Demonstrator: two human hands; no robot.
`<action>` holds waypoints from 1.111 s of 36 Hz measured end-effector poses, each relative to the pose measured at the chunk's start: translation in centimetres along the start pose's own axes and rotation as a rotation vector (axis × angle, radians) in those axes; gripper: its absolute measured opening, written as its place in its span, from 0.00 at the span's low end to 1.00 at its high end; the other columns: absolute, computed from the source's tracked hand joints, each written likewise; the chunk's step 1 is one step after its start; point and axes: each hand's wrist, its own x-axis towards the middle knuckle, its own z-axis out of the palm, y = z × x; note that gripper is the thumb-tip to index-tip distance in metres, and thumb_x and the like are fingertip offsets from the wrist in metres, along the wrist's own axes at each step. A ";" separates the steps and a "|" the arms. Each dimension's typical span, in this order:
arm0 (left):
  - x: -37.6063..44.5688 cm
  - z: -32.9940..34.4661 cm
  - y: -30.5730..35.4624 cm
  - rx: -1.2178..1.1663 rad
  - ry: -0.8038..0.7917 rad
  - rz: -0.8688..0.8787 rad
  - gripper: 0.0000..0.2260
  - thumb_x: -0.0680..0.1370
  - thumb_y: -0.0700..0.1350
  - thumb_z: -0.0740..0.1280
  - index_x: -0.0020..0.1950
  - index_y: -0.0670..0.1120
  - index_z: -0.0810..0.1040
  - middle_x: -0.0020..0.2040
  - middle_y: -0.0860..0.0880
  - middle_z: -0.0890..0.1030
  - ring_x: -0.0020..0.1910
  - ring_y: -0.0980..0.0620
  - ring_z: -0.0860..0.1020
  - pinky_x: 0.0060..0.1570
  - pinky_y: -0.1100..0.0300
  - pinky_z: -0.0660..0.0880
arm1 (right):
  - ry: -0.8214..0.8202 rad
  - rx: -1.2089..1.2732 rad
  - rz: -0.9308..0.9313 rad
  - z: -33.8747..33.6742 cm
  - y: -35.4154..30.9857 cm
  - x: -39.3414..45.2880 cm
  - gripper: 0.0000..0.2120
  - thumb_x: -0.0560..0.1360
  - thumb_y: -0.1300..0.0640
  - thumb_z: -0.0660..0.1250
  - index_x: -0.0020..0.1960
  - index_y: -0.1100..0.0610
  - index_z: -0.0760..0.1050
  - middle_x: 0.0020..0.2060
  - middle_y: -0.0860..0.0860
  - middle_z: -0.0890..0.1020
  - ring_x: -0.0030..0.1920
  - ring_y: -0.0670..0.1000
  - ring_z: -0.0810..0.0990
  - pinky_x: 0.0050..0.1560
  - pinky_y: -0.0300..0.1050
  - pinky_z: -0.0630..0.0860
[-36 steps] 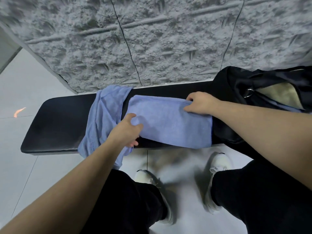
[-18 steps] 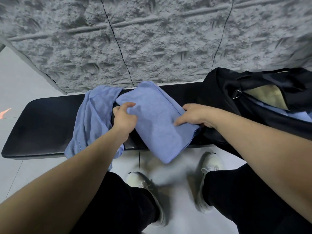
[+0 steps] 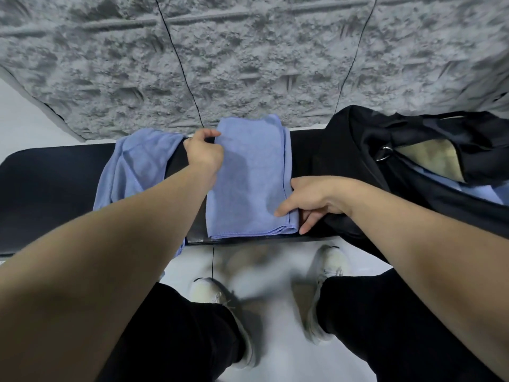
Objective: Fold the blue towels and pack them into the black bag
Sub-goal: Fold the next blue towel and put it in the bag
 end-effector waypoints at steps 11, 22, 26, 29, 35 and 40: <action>-3.8 -1.7 -1.4 -0.059 -0.137 -0.099 0.07 0.78 0.40 0.67 0.49 0.52 0.75 0.61 0.46 0.76 0.44 0.48 0.77 0.41 0.54 0.77 | 0.133 0.192 -0.076 0.2 0.4 -0.3 0.19 0.76 0.63 0.71 0.62 0.59 0.67 0.58 0.56 0.76 0.47 0.57 0.84 0.32 0.48 0.82; -10.1 -4.7 -3.0 0.133 -0.396 -0.196 0.19 0.76 0.39 0.70 0.59 0.59 0.71 0.67 0.46 0.68 0.56 0.45 0.77 0.39 0.54 0.80 | 0.212 0.072 -0.056 1.5 1.5 -3.2 0.38 0.76 0.64 0.68 0.78 0.50 0.50 0.53 0.60 0.77 0.32 0.53 0.83 0.35 0.50 0.84; -11.6 -5.1 -3.0 0.183 -0.406 -0.163 0.23 0.77 0.34 0.68 0.65 0.55 0.70 0.66 0.46 0.63 0.46 0.47 0.74 0.32 0.62 0.78 | 0.276 -0.075 -0.071 2.2 2.2 -4.3 0.38 0.77 0.63 0.67 0.78 0.50 0.49 0.44 0.58 0.80 0.30 0.52 0.80 0.29 0.46 0.81; -12.5 -5.6 -2.9 0.298 -0.385 -0.105 0.21 0.78 0.39 0.69 0.68 0.55 0.70 0.63 0.48 0.61 0.43 0.50 0.74 0.33 0.63 0.78 | 0.315 -0.149 -0.073 2.5 2.9 -4.9 0.36 0.77 0.60 0.65 0.78 0.48 0.51 0.42 0.57 0.80 0.32 0.52 0.77 0.29 0.44 0.79; -12.8 -6.6 -2.7 0.671 -0.250 0.291 0.14 0.77 0.44 0.67 0.61 0.51 0.73 0.62 0.49 0.64 0.48 0.45 0.74 0.48 0.51 0.77 | 0.475 -0.533 -0.286 2.6 3.6 -5.4 0.23 0.75 0.55 0.64 0.70 0.48 0.68 0.46 0.47 0.77 0.44 0.52 0.79 0.40 0.45 0.73; -14.0 -5.5 -1.7 0.811 -0.289 0.682 0.11 0.74 0.42 0.68 0.56 0.48 0.79 0.58 0.49 0.76 0.55 0.45 0.73 0.54 0.52 0.71 | 0.485 -0.738 -0.550 4.0 3.7 -4.7 0.18 0.75 0.53 0.66 0.64 0.49 0.74 0.55 0.49 0.76 0.59 0.53 0.71 0.60 0.48 0.71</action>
